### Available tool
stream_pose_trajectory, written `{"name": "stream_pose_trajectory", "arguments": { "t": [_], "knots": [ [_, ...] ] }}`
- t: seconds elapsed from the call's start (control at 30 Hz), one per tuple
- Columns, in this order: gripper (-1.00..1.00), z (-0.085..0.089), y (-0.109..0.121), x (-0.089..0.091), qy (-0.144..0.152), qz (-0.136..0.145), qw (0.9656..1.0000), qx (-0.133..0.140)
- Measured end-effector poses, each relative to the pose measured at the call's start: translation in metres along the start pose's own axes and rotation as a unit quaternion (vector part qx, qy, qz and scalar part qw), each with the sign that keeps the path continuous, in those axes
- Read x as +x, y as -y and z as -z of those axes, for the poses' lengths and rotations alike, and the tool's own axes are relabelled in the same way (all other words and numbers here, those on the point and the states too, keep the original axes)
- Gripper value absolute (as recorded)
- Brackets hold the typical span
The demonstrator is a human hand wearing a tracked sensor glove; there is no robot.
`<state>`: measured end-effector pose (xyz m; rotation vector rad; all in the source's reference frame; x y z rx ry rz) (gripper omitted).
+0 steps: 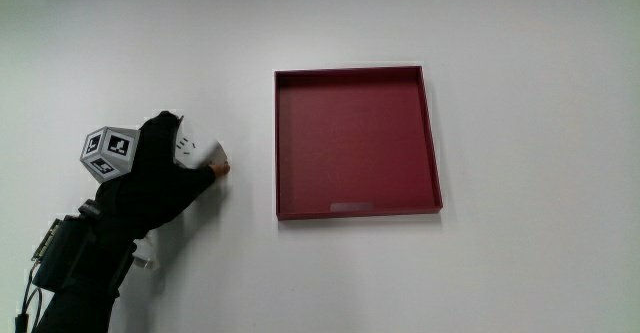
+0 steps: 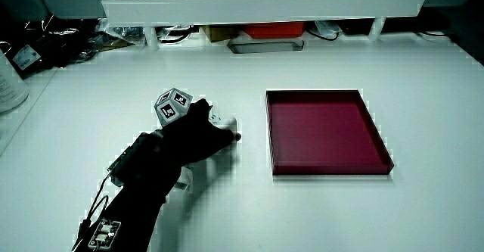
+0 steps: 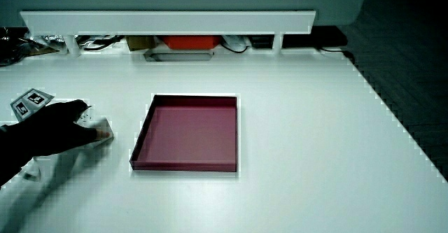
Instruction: Pick socket
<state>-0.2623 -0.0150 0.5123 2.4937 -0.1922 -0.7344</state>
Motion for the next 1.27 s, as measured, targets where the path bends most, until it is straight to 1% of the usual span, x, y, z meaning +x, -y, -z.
{"name": "stream_pose_trajectory", "arguments": {
  "t": [0.07, 0.1, 0.13, 0.17, 0.27, 0.3, 0.33, 0.37, 0.43, 0.53, 0.57, 0.63, 0.67, 0.7, 0.73, 0.8, 0.83, 0.87, 0.9, 0.93, 0.97, 1.0, 1.03, 1.07, 1.1, 1.13, 1.17, 1.2, 1.23, 1.27],
  "knots": [
    [0.61, 0.0, 0.001, 0.003, 0.004, 0.008, 1.0, 0.004],
    [0.65, 0.001, 0.0, 0.0, 0.001, 0.002, 1.0, 0.01],
    [0.7, 0.0, 0.002, 0.002, 0.002, 0.004, 0.9999, 0.014],
    [0.74, 0.001, 0.001, 0.0, 0.001, 0.0, 0.9998, 0.018],
    [0.87, 0.001, 0.004, 0.0, 0.002, 0.005, 0.9996, 0.027],
    [0.91, 0.002, 0.005, 0.0, 0.0, 0.006, 0.9994, 0.035],
    [0.96, 0.003, 0.004, -0.002, 0.006, 0.01, 0.9994, 0.033],
    [1.0, 0.002, 0.006, 0.0, 0.005, 0.016, 0.9993, 0.034],
    [1.0, 0.0, 0.007, 0.003, -0.003, 0.019, 0.9991, 0.039],
    [1.0, -0.003, 0.01, 0.007, 0.0, 0.031, 0.9988, 0.038],
    [1.0, -0.005, 0.011, 0.01, -0.008, 0.033, 0.9986, 0.041],
    [1.0, -0.007, 0.013, 0.014, -0.002, 0.042, 0.9983, 0.04],
    [1.0, -0.009, 0.015, 0.019, -0.004, 0.046, 0.9981, 0.041],
    [1.0, -0.008, 0.013, 0.018, -0.007, 0.047, 0.9981, 0.039],
    [1.0, -0.012, 0.017, 0.027, -0.002, 0.057, 0.9975, 0.043],
    [1.0, -0.013, 0.018, 0.036, 0.009, 0.06, 0.9969, 0.05],
    [1.0, -0.014, 0.02, 0.041, 0.013, 0.06, 0.997, 0.046],
    [1.0, -0.012, 0.018, 0.043, 0.011, 0.078, 0.9956, 0.051],
    [1.0, -0.014, 0.021, 0.051, 0.02, 0.064, 0.9969, 0.042],
    [1.0, -0.014, 0.02, 0.055, 0.027, 0.083, 0.9953, 0.042],
    [1.0, -0.014, 0.02, 0.06, 0.011, 0.091, 0.9945, 0.051],
    [1.0, -0.013, 0.02, 0.065, 0.028, 0.089, 0.9949, 0.039],
    [1.0, -0.012, 0.02, 0.07, 0.046, 0.095, 0.9938, 0.035],
    [1.0, -0.011, 0.019, 0.075, 0.045, 0.097, 0.9936, 0.038],
    [1.0, -0.008, 0.016, 0.078, 0.05, 0.13, 0.9894, 0.04],
    [1.0, -0.008, 0.019, 0.088, 0.078, 0.098, 0.9919, 0.02],
    [1.0, -0.008, 0.018, 0.093, 0.07, 0.116, 0.9905, 0.024],
    [1.0, -0.008, 0.019, 0.1, 0.07, 0.111, 0.9912, 0.018],
    [1.0, -0.006, 0.017, 0.103, 0.075, 0.121, 0.9897, 0.013],
    [1.0, -0.005, 0.017, 0.109, 0.074, 0.125, 0.9893, 0.012]
  ]
}}
